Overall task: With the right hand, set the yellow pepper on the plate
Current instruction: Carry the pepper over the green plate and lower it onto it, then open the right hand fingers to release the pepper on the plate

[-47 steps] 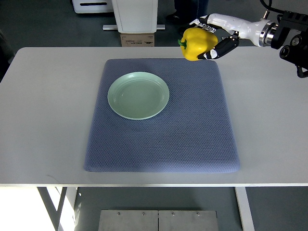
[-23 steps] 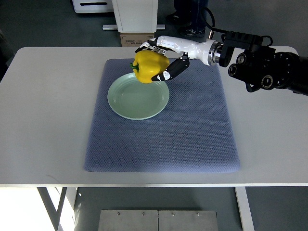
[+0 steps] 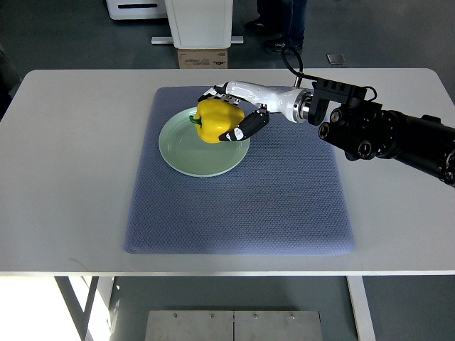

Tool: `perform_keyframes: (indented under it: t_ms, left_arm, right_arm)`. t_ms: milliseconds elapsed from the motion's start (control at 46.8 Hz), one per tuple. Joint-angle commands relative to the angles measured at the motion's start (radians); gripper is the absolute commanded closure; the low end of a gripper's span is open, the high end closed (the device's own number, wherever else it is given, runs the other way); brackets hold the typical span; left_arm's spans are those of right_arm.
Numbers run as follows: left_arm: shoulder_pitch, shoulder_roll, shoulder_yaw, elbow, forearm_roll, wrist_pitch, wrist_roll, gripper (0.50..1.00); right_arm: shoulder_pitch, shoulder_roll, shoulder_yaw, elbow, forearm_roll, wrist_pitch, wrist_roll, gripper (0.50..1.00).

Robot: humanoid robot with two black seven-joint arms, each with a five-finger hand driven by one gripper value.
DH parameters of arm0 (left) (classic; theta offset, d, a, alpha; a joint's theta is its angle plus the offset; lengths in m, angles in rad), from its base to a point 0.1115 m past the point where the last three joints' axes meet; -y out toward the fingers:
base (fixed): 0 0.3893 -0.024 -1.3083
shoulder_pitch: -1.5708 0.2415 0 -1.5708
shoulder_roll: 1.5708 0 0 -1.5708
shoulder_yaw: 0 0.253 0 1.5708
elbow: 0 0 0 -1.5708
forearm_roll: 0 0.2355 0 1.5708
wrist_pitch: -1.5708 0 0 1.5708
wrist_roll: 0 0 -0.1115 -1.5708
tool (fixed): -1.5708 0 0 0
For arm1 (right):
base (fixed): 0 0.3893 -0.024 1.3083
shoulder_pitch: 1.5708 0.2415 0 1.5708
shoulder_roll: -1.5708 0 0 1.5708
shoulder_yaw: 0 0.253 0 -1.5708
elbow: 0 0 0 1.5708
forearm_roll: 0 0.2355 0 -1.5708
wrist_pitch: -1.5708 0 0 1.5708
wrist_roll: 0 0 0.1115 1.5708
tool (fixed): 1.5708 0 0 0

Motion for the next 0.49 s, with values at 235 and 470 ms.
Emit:
perform_keyframes:
  t_ms: [235, 470]
  left_arm:
    - [0.001, 0.000, 0.000, 0.000, 0.000, 0.000, 0.000, 0.500]
    - [0.001, 0.000, 0.000, 0.000, 0.000, 0.000, 0.000, 0.500]
  right_arm:
    - [-0.061, 0.000, 0.005, -0.013, 0.004, -0.001, 0.000, 1.000]
    - [-0.090, 0.000, 0.036, -0.011, 0.012, -0.001, 0.000, 1.000]
